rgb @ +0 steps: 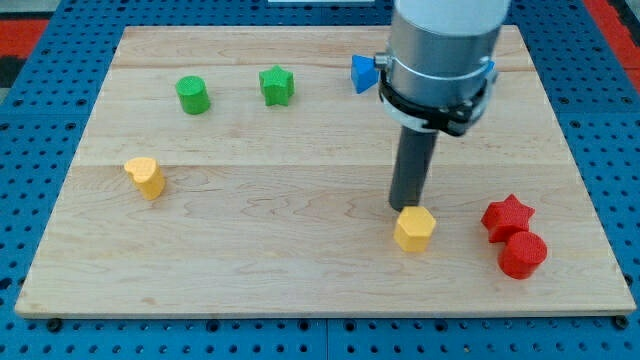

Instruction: Push the yellow hexagon close to the red blocks

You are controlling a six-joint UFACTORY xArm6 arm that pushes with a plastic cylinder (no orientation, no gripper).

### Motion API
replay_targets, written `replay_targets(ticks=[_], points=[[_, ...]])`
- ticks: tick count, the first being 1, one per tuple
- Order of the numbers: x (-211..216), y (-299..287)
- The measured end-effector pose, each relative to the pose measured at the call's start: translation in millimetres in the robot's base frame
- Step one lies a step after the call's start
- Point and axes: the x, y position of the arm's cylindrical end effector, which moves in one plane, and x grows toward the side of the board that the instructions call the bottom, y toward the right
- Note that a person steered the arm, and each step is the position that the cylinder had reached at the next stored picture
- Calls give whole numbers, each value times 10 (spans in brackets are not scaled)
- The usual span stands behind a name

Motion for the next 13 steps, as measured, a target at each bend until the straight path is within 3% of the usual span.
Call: replay_targets(ticks=[1, 3, 4, 5, 7, 9, 12, 13], points=[[271, 189], [103, -822], [524, -978], [610, -605], [366, -6], [824, -210], [815, 404], [913, 351]])
